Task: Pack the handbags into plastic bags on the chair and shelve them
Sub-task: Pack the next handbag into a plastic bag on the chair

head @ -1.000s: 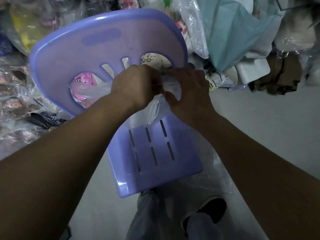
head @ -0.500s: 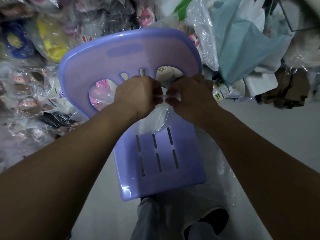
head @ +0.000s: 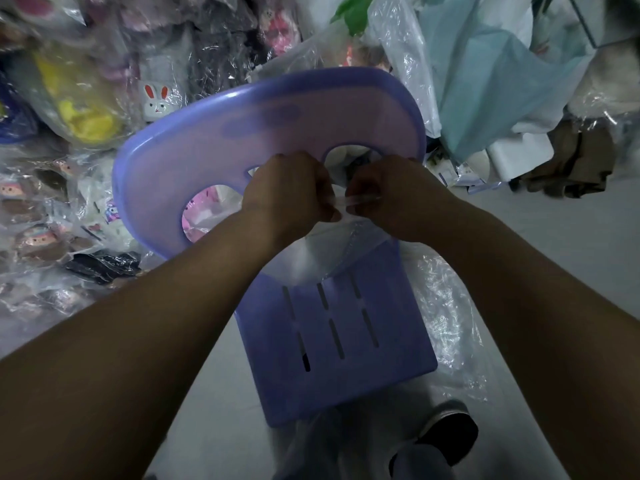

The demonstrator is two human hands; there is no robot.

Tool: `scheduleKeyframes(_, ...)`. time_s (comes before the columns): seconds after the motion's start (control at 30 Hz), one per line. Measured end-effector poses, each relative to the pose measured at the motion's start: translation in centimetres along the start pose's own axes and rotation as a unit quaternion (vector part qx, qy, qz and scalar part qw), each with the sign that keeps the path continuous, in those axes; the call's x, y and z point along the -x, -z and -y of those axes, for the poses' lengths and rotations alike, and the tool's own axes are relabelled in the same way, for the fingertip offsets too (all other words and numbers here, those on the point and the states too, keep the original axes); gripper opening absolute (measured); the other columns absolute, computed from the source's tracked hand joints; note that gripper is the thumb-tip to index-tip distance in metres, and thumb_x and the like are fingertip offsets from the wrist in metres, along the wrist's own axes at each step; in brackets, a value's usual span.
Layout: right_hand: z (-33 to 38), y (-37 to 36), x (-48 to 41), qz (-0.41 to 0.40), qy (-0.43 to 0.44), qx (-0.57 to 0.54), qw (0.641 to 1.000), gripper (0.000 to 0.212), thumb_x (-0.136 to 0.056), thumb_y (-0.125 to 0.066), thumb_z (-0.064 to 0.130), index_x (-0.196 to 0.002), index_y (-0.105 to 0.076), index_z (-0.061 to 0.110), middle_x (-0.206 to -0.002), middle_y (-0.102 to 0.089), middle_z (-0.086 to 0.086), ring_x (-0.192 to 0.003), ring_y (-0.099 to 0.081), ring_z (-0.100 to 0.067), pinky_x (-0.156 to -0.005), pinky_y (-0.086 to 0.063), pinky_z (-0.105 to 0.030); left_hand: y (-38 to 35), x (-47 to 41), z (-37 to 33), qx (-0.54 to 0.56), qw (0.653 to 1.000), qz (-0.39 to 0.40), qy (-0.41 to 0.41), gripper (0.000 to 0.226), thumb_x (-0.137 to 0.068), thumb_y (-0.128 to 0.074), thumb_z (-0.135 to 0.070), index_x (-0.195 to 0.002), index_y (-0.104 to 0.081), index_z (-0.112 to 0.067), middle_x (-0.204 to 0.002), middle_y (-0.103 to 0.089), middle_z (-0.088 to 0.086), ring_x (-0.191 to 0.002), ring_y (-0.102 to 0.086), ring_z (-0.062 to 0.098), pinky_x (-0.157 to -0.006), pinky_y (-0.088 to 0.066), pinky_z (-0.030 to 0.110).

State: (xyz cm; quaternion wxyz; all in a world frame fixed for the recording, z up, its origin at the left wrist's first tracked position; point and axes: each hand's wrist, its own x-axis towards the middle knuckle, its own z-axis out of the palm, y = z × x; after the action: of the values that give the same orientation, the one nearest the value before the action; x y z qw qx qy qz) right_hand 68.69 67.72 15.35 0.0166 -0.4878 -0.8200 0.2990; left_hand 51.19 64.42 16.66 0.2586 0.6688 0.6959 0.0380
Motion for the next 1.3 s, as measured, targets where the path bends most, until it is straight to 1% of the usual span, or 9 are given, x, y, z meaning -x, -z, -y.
scheduleKeyframes(0.1,0.1,-0.2,-0.1,0.007,-0.008,0.005,1.0,0.007,-0.086,-0.07,0.021,-0.093,-0.073,0.022,-0.086,-0.064,0.006,-0.093,-0.064,-0.021,-0.072,-0.033,-0.021,0.1,-0.3,0.0,0.019,1.0,0.014,-0.005,0.019,-0.073,-0.086,-0.035,-0.084,-0.075,-0.023,-0.078,-0.061,-0.007,-0.077,-0.056,0.017,-0.072,-0.046,0.029)
scheduleKeyframes(0.17,0.0,-0.3,0.2,0.009,-0.017,-0.001,1.0,0.01,-0.087,-0.067,0.019,-0.096,-0.072,0.023,-0.096,-0.069,0.0,-0.098,-0.065,-0.028,-0.075,-0.042,-0.027,0.2,-0.3,-0.1,0.022,0.999,0.024,-0.013,0.019,-0.078,-0.082,-0.037,-0.089,-0.078,-0.023,-0.083,-0.067,-0.003,-0.078,-0.058,0.017,-0.073,-0.047,0.03)
scheduleKeyframes(0.3,0.2,-0.2,1.0,0.009,-0.026,-0.042,0.999,0.012,-0.085,-0.061,0.023,-0.09,-0.068,0.031,-0.091,-0.058,0.007,-0.098,-0.064,-0.029,-0.084,-0.053,-0.042,-0.1,0.3,-0.5,0.013,0.999,0.043,-0.011,0.018,-0.088,-0.071,-0.038,-0.094,-0.078,-0.023,-0.093,-0.071,0.005,-0.087,-0.063,0.024,-0.077,-0.052,0.034)
scheduleKeyframes(0.47,0.2,-0.2,1.4,-0.002,-0.044,-0.076,0.996,0.005,-0.085,-0.06,0.026,-0.085,-0.063,0.031,-0.093,-0.06,0.008,-0.098,-0.065,-0.027,-0.087,-0.053,-0.044,-0.3,1.5,-1.0,0.019,0.999,0.033,0.009,0.017,-0.091,-0.066,-0.034,-0.094,-0.078,-0.022,-0.099,-0.075,0.007,-0.096,-0.067,0.03,-0.084,-0.055,0.041)
scheduleKeyframes(0.63,0.7,0.1,2.1,0.005,-0.023,-0.074,0.997,0.014,-0.089,-0.069,0.03,-0.097,-0.07,0.019,-0.103,-0.07,0.0,-0.103,-0.064,-0.025,-0.087,-0.05,-0.034,0.4,2.1,-1.2,0.031,0.999,0.002,0.032,0.012,-0.082,-0.08,-0.034,-0.089,-0.08,-0.024,-0.089,-0.076,0.004,-0.087,-0.068,0.027,-0.078,-0.053,0.033)
scheduleKeyframes(0.73,0.7,0.2,2.1,0.008,0.005,-0.088,0.996,0.014,-0.09,-0.07,0.023,-0.101,-0.074,0.015,-0.102,-0.073,-0.004,-0.103,-0.065,-0.026,-0.087,-0.05,-0.035,0.4,2.3,-1.3,0.039,0.998,-0.021,0.041,0.012,-0.077,-0.084,-0.034,-0.086,-0.08,-0.026,-0.087,-0.076,0.002,-0.085,-0.067,0.026,-0.076,-0.053,0.034)
scheduleKeyframes(0.87,0.2,0.1,1.8,0.001,-0.008,-0.109,0.994,0.007,-0.09,-0.071,0.022,-0.096,-0.075,0.019,-0.098,-0.071,-0.001,-0.098,-0.066,-0.022,-0.085,-0.048,-0.031,-0.1,2.4,-1.1,0.052,0.997,-0.036,0.036,0.011,-0.078,-0.082,-0.033,-0.089,-0.081,-0.029,-0.09,-0.076,0.002,-0.084,-0.068,0.028,-0.075,-0.056,0.041)
scheduleKeyframes(1.13,-0.1,0.1,1.3,0.009,0.021,-0.061,0.998,0.017,-0.094,-0.067,0.027,-0.105,-0.075,0.017,-0.106,-0.073,-0.006,-0.104,-0.064,-0.025,-0.089,-0.039,-0.029,-0.2,2.1,-0.9,0.014,0.999,-0.023,0.032,0.014,-0.084,-0.077,-0.038,-0.096,-0.08,-0.031,-0.091,-0.077,0.006,-0.086,-0.068,0.031,-0.076,-0.056,0.041)
scheduleKeyframes(1.3,-0.5,0.0,1.2,0.002,0.007,-0.071,0.997,0.013,-0.093,-0.068,0.028,-0.101,-0.075,0.021,-0.105,-0.072,-0.004,-0.102,-0.064,-0.025,-0.082,-0.039,-0.026,-0.2,1.9,-1.4,0.002,0.999,-0.02,0.032,0.014,-0.084,-0.077,-0.037,-0.096,-0.08,-0.029,-0.097,-0.075,0.007,-0.088,-0.067,0.033,-0.079,-0.055,0.042)
